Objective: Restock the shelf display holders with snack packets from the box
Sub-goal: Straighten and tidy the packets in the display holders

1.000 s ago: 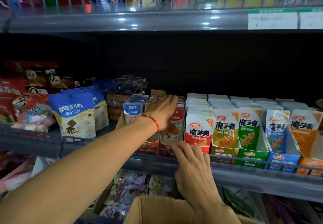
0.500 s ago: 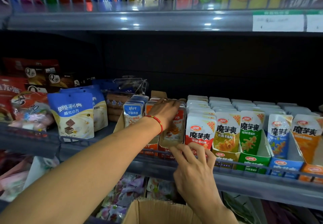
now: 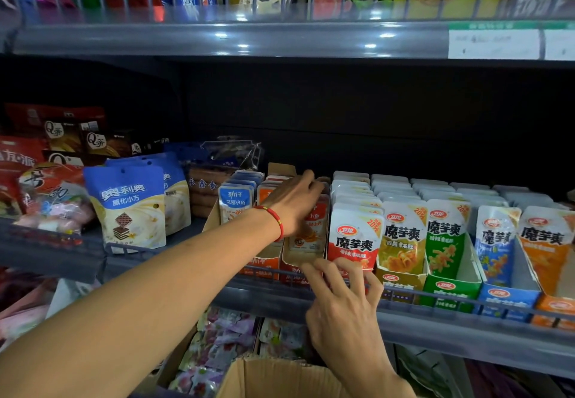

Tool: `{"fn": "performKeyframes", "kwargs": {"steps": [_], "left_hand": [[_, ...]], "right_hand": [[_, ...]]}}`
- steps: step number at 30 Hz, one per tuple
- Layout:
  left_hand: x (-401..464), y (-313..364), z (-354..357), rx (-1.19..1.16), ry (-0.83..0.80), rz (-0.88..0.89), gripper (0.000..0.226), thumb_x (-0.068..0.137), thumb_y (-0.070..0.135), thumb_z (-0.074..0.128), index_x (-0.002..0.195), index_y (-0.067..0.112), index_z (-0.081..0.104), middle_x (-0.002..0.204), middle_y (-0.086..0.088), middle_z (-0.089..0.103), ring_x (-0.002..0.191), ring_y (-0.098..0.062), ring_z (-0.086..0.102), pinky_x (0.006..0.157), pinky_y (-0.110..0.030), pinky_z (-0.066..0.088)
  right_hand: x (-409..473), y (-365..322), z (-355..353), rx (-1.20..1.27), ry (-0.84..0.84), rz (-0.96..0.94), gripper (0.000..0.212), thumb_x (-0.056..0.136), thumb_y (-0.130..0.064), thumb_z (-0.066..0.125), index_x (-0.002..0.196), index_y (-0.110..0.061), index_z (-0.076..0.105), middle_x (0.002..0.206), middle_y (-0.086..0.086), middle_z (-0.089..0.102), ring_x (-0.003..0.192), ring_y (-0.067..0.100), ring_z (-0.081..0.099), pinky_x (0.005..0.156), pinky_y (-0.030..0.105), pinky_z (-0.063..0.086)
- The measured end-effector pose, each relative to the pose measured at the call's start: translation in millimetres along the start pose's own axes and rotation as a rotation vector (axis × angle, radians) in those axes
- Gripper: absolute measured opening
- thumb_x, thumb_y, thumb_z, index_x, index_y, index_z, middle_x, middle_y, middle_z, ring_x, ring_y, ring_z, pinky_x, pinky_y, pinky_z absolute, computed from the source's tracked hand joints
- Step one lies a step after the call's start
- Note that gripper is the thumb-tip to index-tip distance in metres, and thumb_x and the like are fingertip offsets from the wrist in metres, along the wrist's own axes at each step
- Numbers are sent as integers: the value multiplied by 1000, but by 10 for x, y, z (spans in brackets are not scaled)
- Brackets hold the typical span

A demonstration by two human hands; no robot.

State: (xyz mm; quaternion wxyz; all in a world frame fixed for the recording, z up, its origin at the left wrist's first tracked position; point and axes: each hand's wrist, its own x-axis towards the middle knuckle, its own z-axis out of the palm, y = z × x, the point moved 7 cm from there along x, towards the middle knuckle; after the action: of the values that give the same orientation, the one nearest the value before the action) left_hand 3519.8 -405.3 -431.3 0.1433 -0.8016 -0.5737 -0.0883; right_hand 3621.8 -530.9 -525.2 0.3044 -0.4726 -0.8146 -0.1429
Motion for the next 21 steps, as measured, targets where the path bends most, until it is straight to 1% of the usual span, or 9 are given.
{"fn": "performKeyframes", "kwargs": {"steps": [2, 4, 6, 7, 9, 10, 13, 17, 21], "left_hand": [[22, -9, -10, 5, 7, 7, 83, 79, 14, 84, 148, 14, 38, 135, -8, 41, 103, -21, 52, 77, -28, 46], [56, -17, -15, 1, 13, 11, 83, 79, 16, 84, 149, 14, 38, 137, -9, 41, 109, -22, 52, 82, -28, 46], [86, -22, 9, 3, 20, 12, 85, 80, 18, 83, 151, 15, 37, 143, -9, 39, 123, -26, 49, 96, -33, 48], [95, -27, 27, 14, 22, 1, 87, 80, 17, 83, 153, 16, 35, 150, -10, 35, 133, -29, 43, 104, -36, 45], [98, -39, 61, 36, 10, -31, 92, 82, 17, 81, 157, 18, 28, 162, -11, 25, 149, -32, 27, 120, -42, 30], [101, -40, 72, 35, -6, -35, 94, 83, 19, 81, 159, 19, 25, 164, -10, 25, 152, -31, 24, 123, -44, 22], [120, -24, 62, -1, -57, -5, 96, 84, 26, 81, 160, 19, 22, 163, -7, 33, 151, -27, 28, 124, -44, 16], [199, -59, 80, -69, -139, 11, 101, 81, 28, 83, 160, 21, 21, 165, -6, 29, 153, -26, 25, 126, -47, 17], [229, -85, 107, -55, -206, 17, 108, 78, 34, 85, 161, 25, 16, 167, -3, 24, 154, -25, 21, 125, -50, 14]], "right_hand": [[-2, -3, 0, -2, 6, 1, 70, 59, -20, 84, 126, -28, 64, 126, -7, 62, 122, 22, 46, 98, 47, 30], [-4, -3, 5, -4, 5, 2, 70, 58, -20, 84, 126, -28, 64, 125, -8, 62, 122, 22, 46, 98, 46, 30], [-6, 2, 9, -3, 7, 5, 71, 58, -20, 84, 126, -28, 64, 126, -8, 62, 122, 22, 46, 97, 46, 30], [-6, 2, 9, -1, 8, 5, 71, 58, -20, 84, 126, -28, 64, 126, -8, 62, 122, 21, 46, 97, 46, 30], [-11, -1, 9, 3, 10, 4, 71, 58, -20, 83, 126, -28, 63, 126, -8, 61, 122, 21, 46, 97, 46, 30], [-13, -5, 8, 4, 10, 6, 71, 59, -20, 82, 127, -28, 63, 126, -8, 60, 122, 21, 46, 97, 46, 30], [-16, -9, 18, 12, 2, 14, 71, 60, -20, 81, 127, -28, 63, 127, -9, 59, 123, 21, 45, 98, 45, 29], [-19, -6, 26, 21, -16, 15, 72, 60, -21, 82, 128, -29, 62, 129, -10, 58, 124, 21, 45, 99, 45, 28], [-26, -10, 1, 20, -8, 7, 72, 60, -21, 81, 129, -27, 61, 129, -9, 58, 124, 22, 46, 99, 45, 28]]}}
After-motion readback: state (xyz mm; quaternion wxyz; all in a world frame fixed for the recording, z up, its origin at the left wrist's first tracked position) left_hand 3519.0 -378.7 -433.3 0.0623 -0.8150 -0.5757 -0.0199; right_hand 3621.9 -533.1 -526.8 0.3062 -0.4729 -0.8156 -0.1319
